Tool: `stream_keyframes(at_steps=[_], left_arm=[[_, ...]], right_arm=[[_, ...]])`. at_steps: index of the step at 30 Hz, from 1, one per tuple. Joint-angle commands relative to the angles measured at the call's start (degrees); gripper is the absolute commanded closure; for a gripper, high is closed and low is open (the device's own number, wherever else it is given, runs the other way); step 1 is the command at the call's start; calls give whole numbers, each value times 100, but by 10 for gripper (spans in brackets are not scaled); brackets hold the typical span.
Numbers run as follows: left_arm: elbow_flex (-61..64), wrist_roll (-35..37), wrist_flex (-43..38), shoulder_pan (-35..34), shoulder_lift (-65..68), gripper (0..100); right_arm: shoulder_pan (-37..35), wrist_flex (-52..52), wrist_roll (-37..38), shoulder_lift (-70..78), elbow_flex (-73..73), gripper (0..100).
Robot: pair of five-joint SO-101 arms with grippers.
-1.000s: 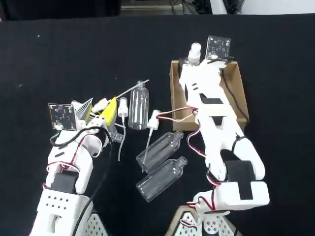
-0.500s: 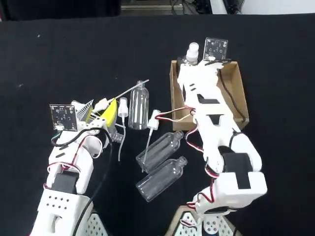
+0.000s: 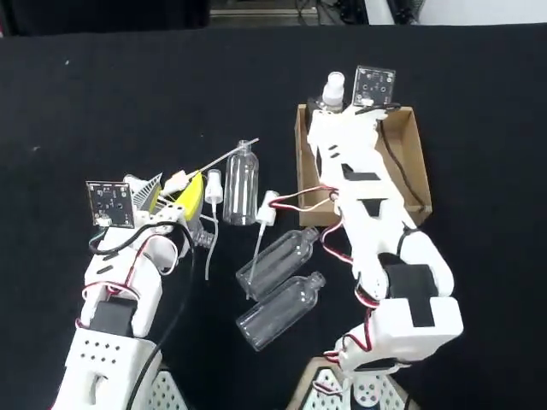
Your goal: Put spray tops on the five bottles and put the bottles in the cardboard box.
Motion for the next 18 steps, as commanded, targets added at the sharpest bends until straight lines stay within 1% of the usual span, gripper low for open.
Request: stream_keyframes(at_steps=[1, 3, 8, 12, 14, 18], left_arm=[[-75, 26, -132, -22, -62, 780], [-66, 26, -132, -22, -62, 780], [-66, 26, -132, -22, -62, 780], [-66, 26, -132, -22, -62, 780], [-66, 26, -132, -22, -62, 780], [-57, 26, -132, -22, -62, 780]], right_arm=[[-211, -193, -44, -22, -207, 983], [-264, -193, 18, -22, -198, 982], [-448, -202, 633, -22, -110, 982], [-519, -211, 721, -22, -57, 979], [-519, -211, 721, -22, -57, 936], [-510, -202, 721, -22, -48, 800]])
